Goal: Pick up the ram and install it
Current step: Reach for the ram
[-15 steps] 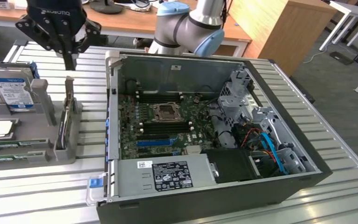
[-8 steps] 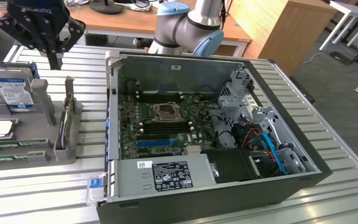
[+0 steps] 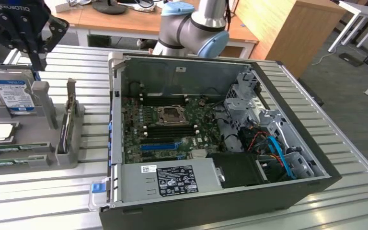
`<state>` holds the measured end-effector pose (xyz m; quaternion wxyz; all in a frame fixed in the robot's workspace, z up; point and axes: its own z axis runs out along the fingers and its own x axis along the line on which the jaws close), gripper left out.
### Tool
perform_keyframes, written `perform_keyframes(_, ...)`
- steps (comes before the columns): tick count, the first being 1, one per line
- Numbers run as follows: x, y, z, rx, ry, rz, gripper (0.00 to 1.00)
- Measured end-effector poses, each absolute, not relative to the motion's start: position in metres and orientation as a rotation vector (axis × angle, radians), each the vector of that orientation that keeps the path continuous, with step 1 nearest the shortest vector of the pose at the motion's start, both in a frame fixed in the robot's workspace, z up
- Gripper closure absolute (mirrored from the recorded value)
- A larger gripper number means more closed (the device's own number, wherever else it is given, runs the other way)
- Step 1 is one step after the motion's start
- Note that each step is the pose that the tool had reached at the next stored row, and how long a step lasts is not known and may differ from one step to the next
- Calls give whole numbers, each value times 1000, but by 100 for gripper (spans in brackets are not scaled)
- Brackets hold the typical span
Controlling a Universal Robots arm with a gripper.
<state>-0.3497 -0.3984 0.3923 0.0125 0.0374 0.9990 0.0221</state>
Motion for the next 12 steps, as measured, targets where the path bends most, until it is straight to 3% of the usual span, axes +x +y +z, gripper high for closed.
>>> perform_keyframes(12,-392,-398,392,117,3114,69,89)
